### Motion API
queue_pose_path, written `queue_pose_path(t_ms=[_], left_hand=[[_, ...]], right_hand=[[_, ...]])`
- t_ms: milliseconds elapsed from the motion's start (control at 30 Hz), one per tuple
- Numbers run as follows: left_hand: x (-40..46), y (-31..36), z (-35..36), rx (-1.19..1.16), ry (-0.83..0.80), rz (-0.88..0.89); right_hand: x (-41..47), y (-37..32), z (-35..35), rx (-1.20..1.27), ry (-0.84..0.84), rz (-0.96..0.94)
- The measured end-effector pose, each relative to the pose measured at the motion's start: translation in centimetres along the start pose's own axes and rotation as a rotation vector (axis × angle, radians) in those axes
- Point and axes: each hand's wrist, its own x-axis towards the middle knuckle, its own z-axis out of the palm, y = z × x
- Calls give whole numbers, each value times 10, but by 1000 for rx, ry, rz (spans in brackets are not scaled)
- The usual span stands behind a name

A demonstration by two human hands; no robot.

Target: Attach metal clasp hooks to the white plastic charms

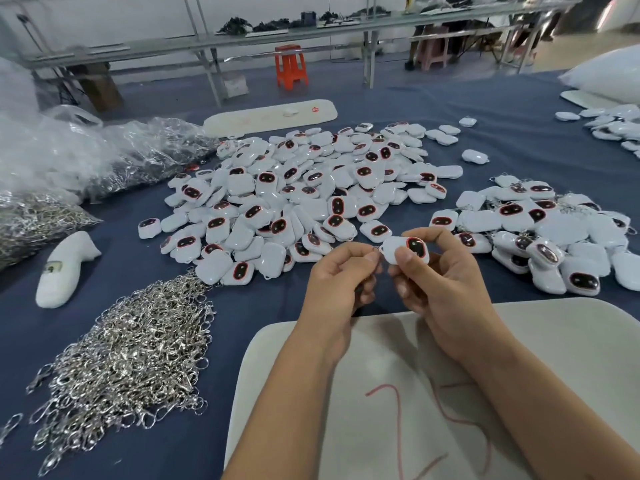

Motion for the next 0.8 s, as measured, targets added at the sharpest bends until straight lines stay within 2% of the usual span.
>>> queue_pose_path(t_ms=[200,333,400,567,800], left_hand=[[2,-5,-1,31,34,42],[5,-10,-2,96,112,71],[6,-13,-1,236,167,138],[4,-13,-5,787,227,517],[1,-9,0,1005,186,471]], right_hand=[[0,0,1,-36,6,-1],[-2,2,3,-114,2,-33],[-3,3,4,-141,6,-37],[-3,4,2,-174,-5,-48],[-3,5,-2,-179,-14,-47]])
